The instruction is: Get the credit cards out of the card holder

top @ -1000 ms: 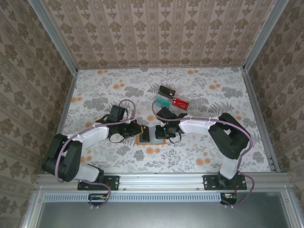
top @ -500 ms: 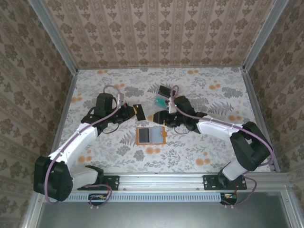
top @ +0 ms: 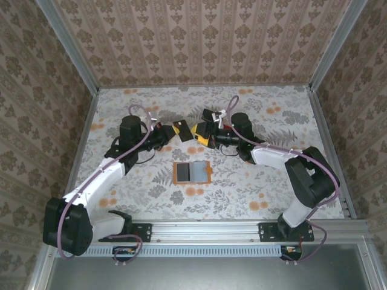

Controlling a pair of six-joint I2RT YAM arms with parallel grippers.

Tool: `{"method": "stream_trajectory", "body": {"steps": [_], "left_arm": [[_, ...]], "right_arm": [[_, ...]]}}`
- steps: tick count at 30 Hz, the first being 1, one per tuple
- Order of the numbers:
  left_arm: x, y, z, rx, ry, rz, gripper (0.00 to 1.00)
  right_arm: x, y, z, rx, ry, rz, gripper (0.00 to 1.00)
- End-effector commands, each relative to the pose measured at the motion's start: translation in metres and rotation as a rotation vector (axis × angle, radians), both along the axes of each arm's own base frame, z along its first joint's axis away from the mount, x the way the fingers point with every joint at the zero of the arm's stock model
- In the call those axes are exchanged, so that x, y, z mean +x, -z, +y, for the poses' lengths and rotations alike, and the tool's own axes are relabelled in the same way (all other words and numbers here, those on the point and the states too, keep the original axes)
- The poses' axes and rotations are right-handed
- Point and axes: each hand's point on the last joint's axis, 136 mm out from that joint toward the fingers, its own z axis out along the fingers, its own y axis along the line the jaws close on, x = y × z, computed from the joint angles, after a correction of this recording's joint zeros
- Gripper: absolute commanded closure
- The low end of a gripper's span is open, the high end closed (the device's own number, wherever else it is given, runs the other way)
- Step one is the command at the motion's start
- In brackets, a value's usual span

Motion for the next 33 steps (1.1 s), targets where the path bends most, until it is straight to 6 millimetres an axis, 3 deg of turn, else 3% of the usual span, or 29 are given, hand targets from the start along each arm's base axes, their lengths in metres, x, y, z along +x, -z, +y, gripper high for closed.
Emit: {"method": "stream_trajectory", "body": {"steps": [1, 5, 20, 23, 27, 33], "left_arm": [[-0.002, -0.019, -0.006, -0.084, 0.021, -0.019, 1.0], [-0.001, -0.023, -0.006, -0.099, 0.023, -0.021, 1.0], [-0.001, -0.007, -0.005, -0.08, 0.02, 0.039, 1.0], [-0.004, 0.004, 0.003, -0.004, -0.002, 0.062, 0.74], [-0.003, 0.038, 0.031, 0.205, -0.106, 0.104, 0.37], [-0.013, 0.077, 0.076, 0.416, -0.2, 0.155, 0.11]], "right_arm": [[-0.005, -0.039, 0.01, 0.091, -0.052, -0.061, 0.43], [-0.005, -0.047, 0.011, 0.12, -0.056, -0.049, 0.6], [-0.008, -0.051, 0.006, 0.092, -0.042, -0.116, 0.97], [-0.011, -0.05, 0.002, 0.038, -0.047, -0.169, 1.0], [-0.011, -0.044, -0.013, -0.131, -0.018, -0.246, 1.0], [0.0, -0.04, -0.068, -0.534, 0.077, -0.443, 1.0]]}}
